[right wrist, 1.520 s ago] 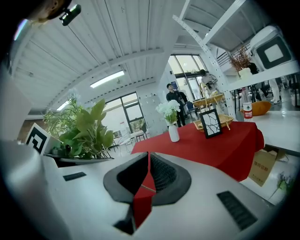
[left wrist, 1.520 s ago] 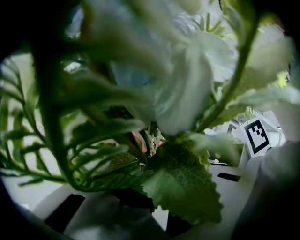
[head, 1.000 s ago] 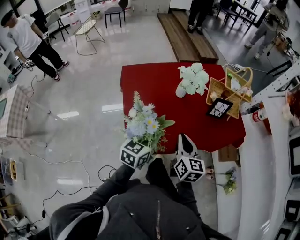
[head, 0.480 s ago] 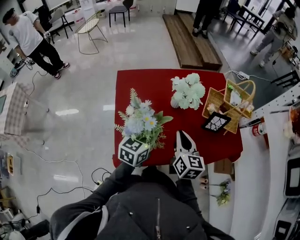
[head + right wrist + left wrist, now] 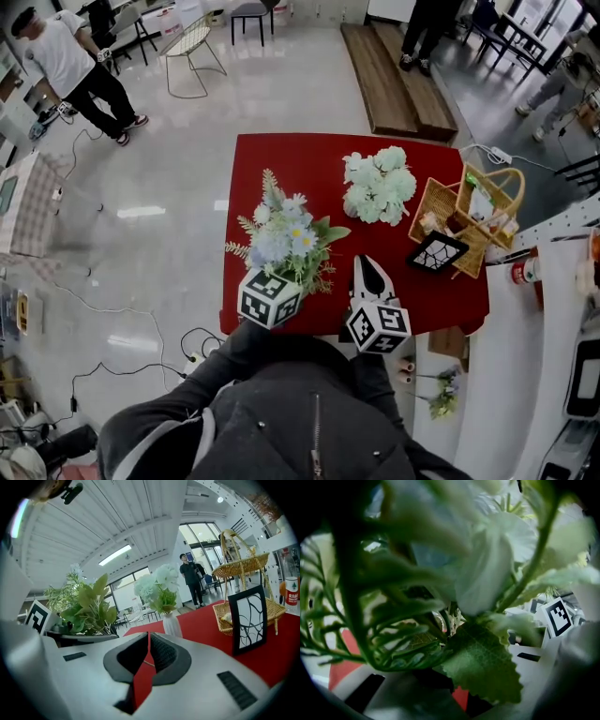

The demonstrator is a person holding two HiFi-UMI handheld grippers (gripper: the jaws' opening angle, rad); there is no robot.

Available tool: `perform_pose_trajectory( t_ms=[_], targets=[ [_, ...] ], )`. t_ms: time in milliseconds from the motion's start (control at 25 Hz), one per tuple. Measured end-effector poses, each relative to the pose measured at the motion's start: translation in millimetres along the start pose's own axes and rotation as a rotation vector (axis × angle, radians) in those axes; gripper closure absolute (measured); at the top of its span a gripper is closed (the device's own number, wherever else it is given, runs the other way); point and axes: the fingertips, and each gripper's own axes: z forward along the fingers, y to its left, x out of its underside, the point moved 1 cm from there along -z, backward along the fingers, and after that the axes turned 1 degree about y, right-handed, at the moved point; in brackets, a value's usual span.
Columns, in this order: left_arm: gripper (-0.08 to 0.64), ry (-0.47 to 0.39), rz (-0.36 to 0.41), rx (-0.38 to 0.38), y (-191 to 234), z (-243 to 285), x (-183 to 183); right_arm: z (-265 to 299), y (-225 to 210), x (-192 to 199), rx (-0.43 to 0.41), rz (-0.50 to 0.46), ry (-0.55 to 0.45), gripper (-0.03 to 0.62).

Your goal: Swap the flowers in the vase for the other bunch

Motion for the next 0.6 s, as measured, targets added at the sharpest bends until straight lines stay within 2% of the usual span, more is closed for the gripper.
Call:
perform_pose_trajectory(
  t_ms=[280, 600],
  targets=[
    [0.528, 0.012, 0.000, -0.015, 8.0, 3.0, -4.2, 15.3, -4.4, -10.3, 0.029, -0.023, -0.032, 0.574],
    [0.528, 0.018, 0.026, 0.007, 22.1, 11.5, -26.0, 35.9, -16.0, -30.4, 0.116, -0.114, -0.112, 0.574]
  ],
)
